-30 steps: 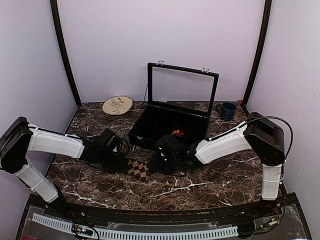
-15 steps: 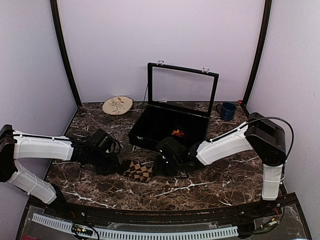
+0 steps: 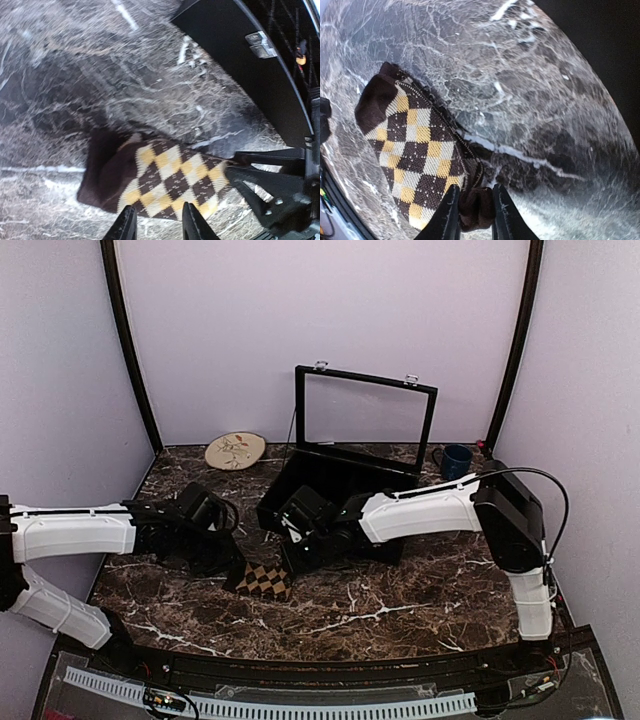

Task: Roll the socks
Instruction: Pick up the sock from the center of the board.

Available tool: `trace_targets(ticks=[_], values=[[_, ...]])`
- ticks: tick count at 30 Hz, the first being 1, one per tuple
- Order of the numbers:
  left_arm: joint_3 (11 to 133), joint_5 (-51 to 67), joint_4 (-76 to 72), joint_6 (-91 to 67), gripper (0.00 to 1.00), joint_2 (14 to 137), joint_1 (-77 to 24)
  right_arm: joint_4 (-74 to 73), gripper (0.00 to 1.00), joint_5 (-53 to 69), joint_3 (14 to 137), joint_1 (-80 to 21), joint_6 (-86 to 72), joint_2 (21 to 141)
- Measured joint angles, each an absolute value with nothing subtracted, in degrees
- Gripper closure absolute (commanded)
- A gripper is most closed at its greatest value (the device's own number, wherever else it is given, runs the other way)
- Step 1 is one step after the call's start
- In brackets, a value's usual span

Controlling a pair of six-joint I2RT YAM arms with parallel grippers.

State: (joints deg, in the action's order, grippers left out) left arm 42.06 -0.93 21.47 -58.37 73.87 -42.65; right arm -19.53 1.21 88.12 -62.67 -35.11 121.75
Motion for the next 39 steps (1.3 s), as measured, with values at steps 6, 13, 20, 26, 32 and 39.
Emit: trace_targets(ticks=[6,13,20,26,32,39], values=[[42.48,0.08,18.92,-55.61,0.74,76.05,-42.65,-25.41,0.76,1.17,94.08,-62.67,-27.88,124.73],[40.80,2.42,14.68,-52.34,0.87,79.99,-42.83,-27.44,0.69,-0.23,95.24,-62.67,-25.61,125.16],[39.07,2.55,14.44,-50.98,0.93,83.59,-42.98,-27.29,0.58,-1.78,95.18,-62.67,-26.28,125.14],[38.13,2.26,13.87,-51.66,0.93,83.81,-42.98,-25.71,0.50,-2.96,91.33,-62.67,-29.10,122.93],[37.65,2.13,13.30,-53.87,0.94,83.70,-42.98,-21.80,0.40,-3.49,83.64,-62.74,-34.81,117.03],[36.14,2.31,11.35,-57.17,0.94,82.91,-42.98,-10.79,0.37,-2.50,70.28,-63.86,-44.47,108.95]])
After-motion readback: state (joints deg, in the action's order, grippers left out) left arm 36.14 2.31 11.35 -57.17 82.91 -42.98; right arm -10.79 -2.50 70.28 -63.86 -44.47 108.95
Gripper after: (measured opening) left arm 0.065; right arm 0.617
